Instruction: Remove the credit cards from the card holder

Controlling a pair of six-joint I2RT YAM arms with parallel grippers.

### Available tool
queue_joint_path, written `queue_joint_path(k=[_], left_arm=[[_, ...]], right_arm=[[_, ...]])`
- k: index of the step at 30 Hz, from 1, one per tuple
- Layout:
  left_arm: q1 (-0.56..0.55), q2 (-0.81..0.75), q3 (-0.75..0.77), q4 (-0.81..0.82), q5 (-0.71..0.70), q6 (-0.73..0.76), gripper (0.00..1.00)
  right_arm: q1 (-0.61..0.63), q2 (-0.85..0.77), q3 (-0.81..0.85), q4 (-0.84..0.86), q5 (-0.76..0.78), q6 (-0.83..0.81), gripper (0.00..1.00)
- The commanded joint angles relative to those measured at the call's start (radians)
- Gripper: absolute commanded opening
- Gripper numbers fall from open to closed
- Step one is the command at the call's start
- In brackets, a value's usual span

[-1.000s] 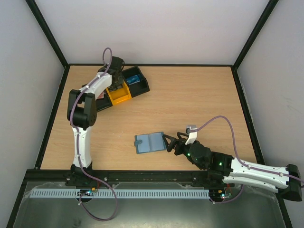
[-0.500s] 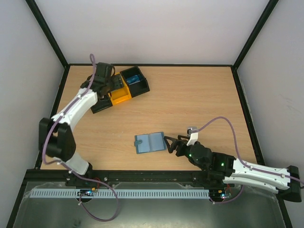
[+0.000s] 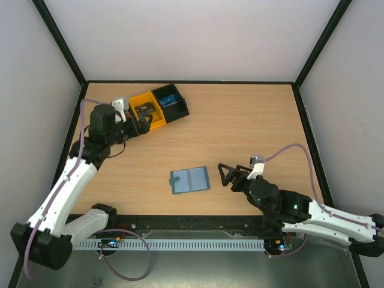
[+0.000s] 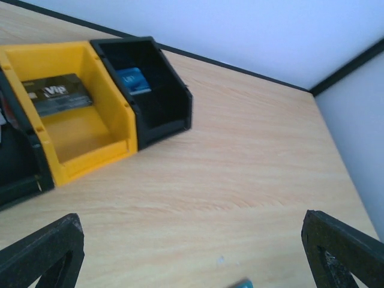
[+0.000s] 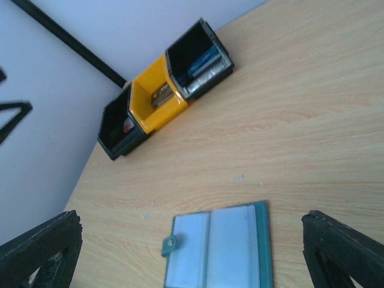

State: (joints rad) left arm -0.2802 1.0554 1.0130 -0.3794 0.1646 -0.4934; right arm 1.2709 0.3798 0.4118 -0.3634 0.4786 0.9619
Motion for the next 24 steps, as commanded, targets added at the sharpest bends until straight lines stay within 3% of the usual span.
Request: queue_joint_path(k=[1, 13, 24], left_arm=[[0.003, -0.147, -0.094, -0.035, 0.164, 0.002, 1.00], [-0.002, -0.511, -0.278, -0.031, 0.331, -0.031, 1.00], [-0.001, -0.627, -0.409, 0.030, 0.390, -0.124, 1.00]], right_arm=[[-0.002, -0.025, 0.098, -0.141, 0.118, 0.028, 0.98], [-0.002, -0.043, 0.199, -0.157, 0.151, 0.012, 0.98], [-0.002, -0.067, 0.135, -0.117, 0.145, 0.053, 0.98]])
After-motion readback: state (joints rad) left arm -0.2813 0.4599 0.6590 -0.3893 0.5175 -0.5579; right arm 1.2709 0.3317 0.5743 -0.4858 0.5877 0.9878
